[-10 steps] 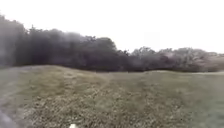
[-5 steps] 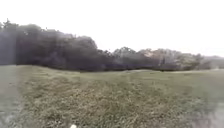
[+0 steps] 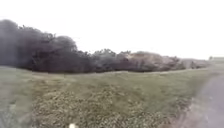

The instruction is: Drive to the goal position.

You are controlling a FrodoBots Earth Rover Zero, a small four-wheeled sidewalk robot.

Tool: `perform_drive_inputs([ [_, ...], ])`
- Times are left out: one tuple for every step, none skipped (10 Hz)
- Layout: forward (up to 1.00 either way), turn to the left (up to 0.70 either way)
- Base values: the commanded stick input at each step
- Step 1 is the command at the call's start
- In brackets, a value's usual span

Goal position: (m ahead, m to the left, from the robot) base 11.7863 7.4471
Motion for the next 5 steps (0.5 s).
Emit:
perform_drive_inputs([
  [1.00,0.00],
  [0.42,0.00],
  [0.00,0.00],
  [0.00,0.00],
  [0.00,0.00],
])
